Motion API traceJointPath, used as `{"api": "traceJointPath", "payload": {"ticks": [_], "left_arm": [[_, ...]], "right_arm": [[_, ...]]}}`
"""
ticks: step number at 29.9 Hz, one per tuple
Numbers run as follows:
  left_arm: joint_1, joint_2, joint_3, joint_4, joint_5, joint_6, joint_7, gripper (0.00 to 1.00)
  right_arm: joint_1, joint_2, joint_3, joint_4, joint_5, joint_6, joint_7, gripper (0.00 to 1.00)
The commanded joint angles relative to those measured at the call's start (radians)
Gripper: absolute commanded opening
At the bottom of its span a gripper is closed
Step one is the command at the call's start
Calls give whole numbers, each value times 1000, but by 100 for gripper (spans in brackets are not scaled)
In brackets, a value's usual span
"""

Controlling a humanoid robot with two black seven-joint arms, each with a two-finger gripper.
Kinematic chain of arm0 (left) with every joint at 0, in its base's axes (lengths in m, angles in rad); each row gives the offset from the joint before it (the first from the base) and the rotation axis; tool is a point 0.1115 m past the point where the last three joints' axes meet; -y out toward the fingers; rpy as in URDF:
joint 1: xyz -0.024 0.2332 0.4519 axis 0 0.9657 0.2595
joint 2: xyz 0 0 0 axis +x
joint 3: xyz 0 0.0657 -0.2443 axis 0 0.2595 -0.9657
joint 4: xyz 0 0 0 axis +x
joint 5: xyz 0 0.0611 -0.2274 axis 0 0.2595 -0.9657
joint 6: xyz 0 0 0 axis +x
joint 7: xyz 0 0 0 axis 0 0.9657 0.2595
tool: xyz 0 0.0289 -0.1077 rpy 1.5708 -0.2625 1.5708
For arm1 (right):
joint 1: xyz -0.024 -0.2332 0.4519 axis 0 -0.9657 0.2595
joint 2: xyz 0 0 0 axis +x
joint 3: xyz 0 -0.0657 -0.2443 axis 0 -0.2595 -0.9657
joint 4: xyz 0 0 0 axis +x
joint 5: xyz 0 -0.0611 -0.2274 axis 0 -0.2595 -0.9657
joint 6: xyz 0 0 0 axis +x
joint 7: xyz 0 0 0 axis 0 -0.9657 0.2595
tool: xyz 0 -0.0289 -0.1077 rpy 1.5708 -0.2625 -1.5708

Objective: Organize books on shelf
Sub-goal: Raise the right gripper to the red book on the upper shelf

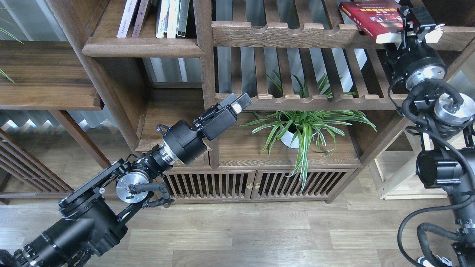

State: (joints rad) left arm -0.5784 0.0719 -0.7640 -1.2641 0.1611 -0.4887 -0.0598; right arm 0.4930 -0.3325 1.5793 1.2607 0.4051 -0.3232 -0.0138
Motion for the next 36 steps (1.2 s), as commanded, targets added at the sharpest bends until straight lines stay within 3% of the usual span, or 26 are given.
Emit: {"api": "traceJointPath", "payload": {"ticks": [1, 7, 21, 36], "left_arm": [[3, -1, 2, -1, -2, 0, 2, 98], [2, -4, 2, -9, -2, 0, 2, 98], [2, -9, -6, -12, -2, 0, 2, 98], [3, -9, -12, -9, -2, 0, 2, 98]], "right_arm": [[1, 0, 1, -7, 0, 0, 1, 76], [1, -6, 13, -11, 0, 0, 0, 63], [2, -6, 13, -27, -2, 0, 0, 52], [7, -5, 18, -30, 0, 27, 5, 34]]}}
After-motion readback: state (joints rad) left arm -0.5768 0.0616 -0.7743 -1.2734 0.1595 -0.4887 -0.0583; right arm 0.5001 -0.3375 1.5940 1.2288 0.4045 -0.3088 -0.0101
